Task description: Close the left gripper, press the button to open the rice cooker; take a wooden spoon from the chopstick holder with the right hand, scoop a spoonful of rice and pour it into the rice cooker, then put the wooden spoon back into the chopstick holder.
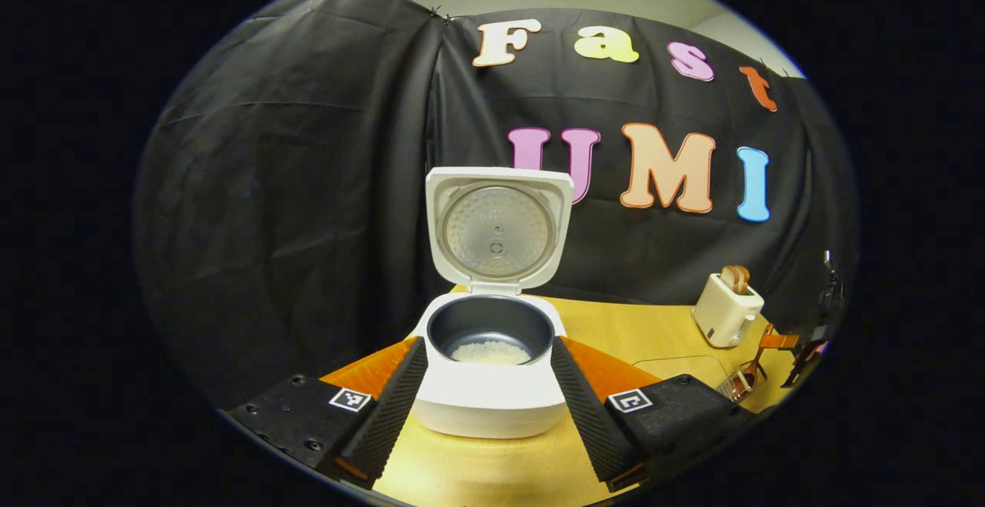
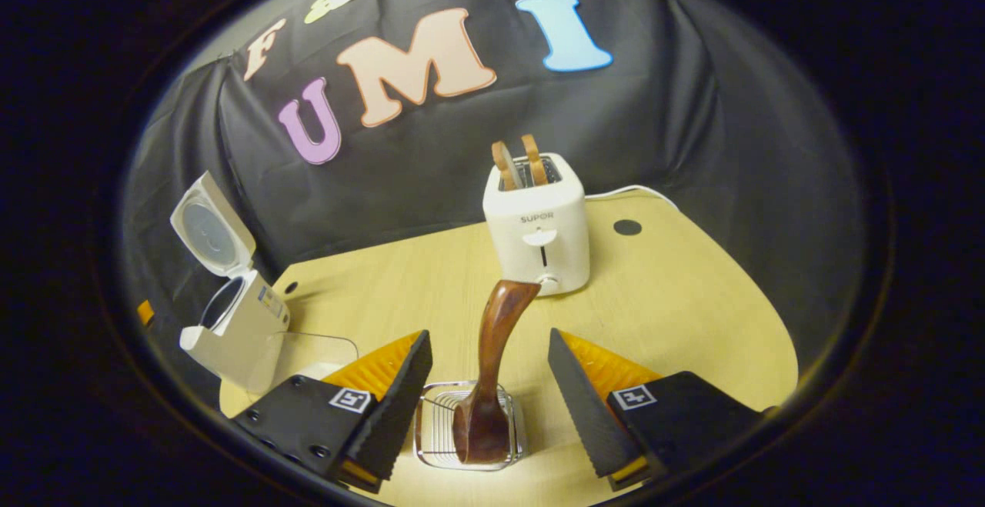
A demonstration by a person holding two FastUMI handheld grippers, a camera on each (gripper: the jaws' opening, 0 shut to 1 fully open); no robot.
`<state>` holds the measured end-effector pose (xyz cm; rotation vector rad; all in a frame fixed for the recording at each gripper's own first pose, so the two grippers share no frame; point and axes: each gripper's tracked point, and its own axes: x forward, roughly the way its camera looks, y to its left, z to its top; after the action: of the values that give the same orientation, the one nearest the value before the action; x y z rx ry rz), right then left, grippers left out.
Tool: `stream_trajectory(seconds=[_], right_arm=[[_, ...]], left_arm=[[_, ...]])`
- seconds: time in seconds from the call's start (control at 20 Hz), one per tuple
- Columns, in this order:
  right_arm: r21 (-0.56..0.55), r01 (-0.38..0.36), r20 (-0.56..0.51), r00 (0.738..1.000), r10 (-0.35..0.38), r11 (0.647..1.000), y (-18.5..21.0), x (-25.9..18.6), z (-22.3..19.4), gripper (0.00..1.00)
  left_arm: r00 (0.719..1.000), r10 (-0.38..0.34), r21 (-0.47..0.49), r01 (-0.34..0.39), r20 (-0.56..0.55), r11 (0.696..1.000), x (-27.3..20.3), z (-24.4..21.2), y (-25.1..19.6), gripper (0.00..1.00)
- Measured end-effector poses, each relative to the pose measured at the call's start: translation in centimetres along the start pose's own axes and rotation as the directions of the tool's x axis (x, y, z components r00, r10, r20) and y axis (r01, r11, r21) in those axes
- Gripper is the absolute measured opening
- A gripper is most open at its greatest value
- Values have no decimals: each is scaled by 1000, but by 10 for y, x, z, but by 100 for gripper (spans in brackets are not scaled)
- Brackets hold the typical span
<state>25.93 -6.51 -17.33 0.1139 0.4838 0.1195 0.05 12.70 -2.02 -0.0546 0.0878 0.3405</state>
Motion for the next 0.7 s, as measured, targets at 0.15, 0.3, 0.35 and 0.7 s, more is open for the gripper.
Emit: stream_trajectory(seconds=[0.15, 0.3, 0.35, 0.7], right_arm=[[-7, -22, -54, 998, 22, 1000, 6, 18, -15, 86], [-18, -40, -72, 997, 38, 999, 12, 28, -20, 69], [-13, -37, -70, 997, 36, 999, 12, 29, -19, 63], [18, -76, -79, 994, 77, 997, 16, 40, -20, 18]], left_arm=[[999, 36, -6, -36, -19, 999, -10, -7, 3, 95], [998, 64, -5, -64, -28, 998, -20, -11, 4, 95], [997, 68, -7, -68, -31, 998, -23, -13, 3, 95], [998, 56, 7, -55, -37, 998, -34, -19, -16, 95]])
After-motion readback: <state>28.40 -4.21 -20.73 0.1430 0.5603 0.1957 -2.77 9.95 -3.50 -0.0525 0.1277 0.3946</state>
